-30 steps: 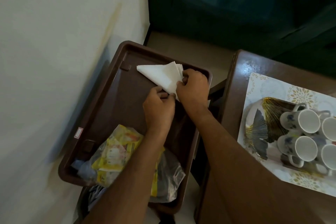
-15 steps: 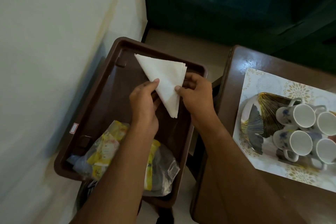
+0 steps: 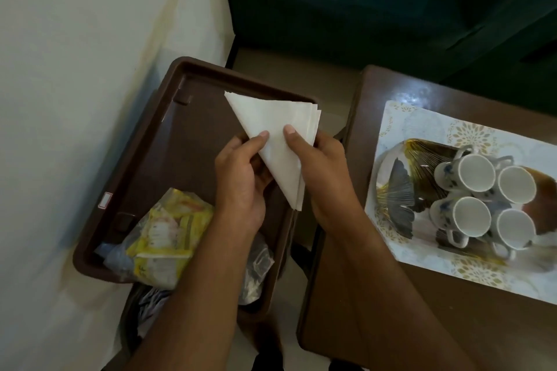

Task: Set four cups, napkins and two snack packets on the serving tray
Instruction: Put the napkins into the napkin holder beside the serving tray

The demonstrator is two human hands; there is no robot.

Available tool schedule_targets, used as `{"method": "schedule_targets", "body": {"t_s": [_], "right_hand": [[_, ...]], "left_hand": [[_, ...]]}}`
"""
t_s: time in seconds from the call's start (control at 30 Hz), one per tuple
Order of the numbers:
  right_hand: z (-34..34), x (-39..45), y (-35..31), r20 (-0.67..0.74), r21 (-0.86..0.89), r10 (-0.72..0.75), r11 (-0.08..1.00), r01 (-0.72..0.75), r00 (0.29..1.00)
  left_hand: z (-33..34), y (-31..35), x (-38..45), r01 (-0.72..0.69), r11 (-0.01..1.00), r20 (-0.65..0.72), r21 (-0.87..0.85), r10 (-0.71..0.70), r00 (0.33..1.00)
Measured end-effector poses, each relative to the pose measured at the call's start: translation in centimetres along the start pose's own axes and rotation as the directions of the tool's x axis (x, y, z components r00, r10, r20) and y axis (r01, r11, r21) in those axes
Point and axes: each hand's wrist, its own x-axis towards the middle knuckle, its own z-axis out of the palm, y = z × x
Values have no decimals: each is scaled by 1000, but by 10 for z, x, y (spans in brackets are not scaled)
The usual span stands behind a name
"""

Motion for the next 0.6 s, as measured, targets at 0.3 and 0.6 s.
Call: {"method": "schedule_targets", "body": {"t_s": [0.3,0.6], "right_hand": [[-73,-23,4,-117,-17,-187,982,186,975],[-168,-56,7,-320,-79,-277,961,266,906]], "left_hand": [[39,-47,-40,30,995,10,100,-31,999],[108,-108,-86,65,987,60,148,-74,995]]}}
